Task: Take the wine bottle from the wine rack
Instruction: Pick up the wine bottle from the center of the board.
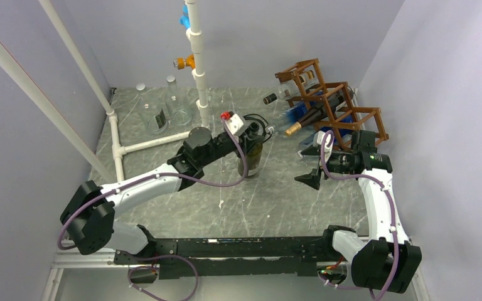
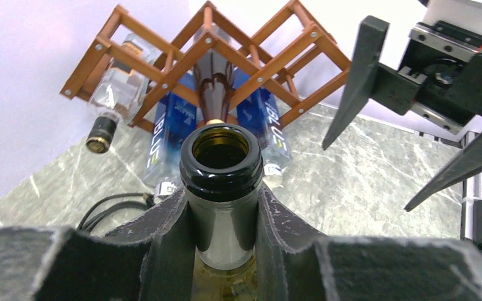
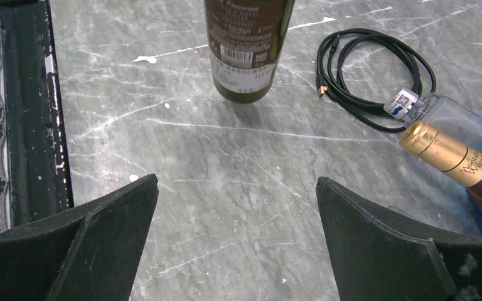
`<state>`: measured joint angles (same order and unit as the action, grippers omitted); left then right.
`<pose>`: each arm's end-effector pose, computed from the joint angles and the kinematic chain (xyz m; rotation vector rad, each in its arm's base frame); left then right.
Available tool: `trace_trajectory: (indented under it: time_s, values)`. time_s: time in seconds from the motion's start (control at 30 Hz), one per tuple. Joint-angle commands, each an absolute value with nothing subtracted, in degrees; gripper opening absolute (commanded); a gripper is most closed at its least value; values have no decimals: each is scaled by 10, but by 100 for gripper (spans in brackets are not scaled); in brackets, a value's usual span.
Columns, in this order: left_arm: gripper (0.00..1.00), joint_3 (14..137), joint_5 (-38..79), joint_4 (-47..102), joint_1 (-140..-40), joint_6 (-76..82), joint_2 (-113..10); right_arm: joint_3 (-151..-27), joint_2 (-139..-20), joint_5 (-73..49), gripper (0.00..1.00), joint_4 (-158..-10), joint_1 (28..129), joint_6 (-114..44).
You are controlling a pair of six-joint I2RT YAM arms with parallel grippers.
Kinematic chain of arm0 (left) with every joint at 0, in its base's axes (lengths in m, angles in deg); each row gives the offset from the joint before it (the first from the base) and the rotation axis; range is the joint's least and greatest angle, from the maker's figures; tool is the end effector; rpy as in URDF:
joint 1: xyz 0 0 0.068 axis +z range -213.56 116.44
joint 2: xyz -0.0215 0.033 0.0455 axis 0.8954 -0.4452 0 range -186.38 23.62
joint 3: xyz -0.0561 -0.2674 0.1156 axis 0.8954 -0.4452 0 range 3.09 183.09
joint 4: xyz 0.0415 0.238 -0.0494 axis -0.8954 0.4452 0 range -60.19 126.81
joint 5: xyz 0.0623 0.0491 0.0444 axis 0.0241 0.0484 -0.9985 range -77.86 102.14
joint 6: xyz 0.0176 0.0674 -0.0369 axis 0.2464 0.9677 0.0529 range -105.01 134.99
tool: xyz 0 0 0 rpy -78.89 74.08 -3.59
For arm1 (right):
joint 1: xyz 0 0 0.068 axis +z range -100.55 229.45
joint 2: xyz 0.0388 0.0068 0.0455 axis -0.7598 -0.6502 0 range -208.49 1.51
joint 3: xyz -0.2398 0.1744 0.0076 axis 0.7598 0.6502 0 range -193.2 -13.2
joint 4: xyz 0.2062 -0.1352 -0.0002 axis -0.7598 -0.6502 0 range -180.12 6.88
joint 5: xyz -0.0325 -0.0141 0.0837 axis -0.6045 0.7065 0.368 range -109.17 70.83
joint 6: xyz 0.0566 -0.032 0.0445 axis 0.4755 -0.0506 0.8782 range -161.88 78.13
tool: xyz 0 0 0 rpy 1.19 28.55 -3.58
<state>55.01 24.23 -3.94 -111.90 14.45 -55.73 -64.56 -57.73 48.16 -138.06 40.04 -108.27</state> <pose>0.2134 -0.2610 0.3601 0.7750 1.3079 -0.8431 0.1615 0.0365 0.3004 -1.2182 1.5794 0.7426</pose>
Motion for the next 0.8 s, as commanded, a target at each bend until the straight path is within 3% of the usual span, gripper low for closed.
trace_trajectory:
  time_s: [0.0, 0.77]
  values:
    - [0, 551, 259, -86, -1091, 113, -508, -643, -575, 485, 100, -1367, 397, -1084]
    - [0, 521, 239, 0, -947, 108, -423, -641, -574, 481, 100, -1364, 397, -1083]
